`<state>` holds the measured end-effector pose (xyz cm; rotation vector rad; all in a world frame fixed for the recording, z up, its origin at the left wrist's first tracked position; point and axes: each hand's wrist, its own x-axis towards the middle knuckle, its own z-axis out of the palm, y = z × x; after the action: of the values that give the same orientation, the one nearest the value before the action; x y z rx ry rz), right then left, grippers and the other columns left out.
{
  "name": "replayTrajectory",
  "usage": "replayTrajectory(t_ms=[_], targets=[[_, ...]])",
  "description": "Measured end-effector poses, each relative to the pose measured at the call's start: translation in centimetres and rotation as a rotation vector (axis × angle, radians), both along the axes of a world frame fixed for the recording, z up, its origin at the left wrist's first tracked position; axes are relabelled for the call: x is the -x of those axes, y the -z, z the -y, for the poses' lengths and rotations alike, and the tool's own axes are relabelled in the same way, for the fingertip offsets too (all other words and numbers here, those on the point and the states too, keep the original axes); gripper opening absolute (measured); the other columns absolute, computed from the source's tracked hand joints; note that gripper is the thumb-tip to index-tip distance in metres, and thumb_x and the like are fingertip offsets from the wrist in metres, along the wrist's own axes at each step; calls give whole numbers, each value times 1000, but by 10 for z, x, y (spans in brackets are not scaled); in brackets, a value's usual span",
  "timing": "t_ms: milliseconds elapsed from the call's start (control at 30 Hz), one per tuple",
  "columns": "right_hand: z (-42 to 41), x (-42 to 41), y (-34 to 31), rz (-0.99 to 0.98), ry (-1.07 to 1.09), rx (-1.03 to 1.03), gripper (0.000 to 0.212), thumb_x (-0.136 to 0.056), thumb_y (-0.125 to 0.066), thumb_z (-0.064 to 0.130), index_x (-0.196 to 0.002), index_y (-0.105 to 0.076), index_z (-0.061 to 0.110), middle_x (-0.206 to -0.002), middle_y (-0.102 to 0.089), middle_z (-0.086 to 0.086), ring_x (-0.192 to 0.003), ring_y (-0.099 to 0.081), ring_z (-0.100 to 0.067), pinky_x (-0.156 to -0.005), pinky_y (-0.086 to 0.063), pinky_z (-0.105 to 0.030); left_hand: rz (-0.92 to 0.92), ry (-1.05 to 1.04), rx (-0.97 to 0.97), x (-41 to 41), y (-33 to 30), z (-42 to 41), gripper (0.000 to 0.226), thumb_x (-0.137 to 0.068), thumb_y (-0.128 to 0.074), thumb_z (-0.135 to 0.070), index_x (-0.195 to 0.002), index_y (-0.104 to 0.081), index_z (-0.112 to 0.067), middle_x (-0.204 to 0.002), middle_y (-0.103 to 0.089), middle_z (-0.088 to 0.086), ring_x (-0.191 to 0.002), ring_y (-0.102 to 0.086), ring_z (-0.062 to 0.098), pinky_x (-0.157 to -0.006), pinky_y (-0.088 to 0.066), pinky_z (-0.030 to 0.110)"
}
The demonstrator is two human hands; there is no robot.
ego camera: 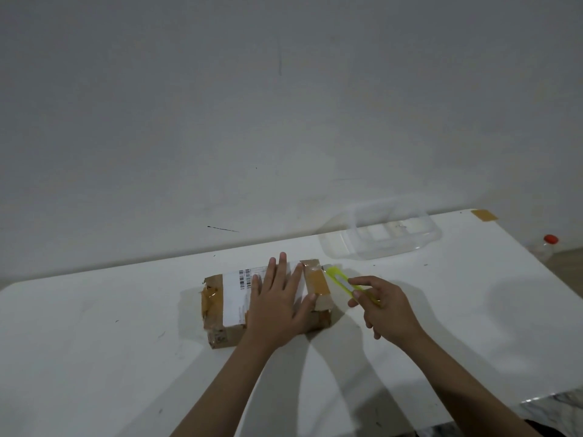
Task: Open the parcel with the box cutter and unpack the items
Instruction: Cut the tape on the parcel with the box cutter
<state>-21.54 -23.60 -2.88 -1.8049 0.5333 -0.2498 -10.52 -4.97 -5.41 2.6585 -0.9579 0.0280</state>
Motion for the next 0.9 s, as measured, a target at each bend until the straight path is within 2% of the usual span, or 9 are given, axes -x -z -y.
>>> replayTrajectory(t_ms=[900], targets=[[1, 0, -5, -25, 13, -36, 16, -92, -59, 14, -98, -66, 26, -75, -73, -5, -36, -45, -15, -35, -38, -23, 25, -4, 20, 0, 5, 2, 71, -88, -9, -66, -150, -10, -31, -159, 7, 0, -146, 12, 21, -113, 3, 48]])
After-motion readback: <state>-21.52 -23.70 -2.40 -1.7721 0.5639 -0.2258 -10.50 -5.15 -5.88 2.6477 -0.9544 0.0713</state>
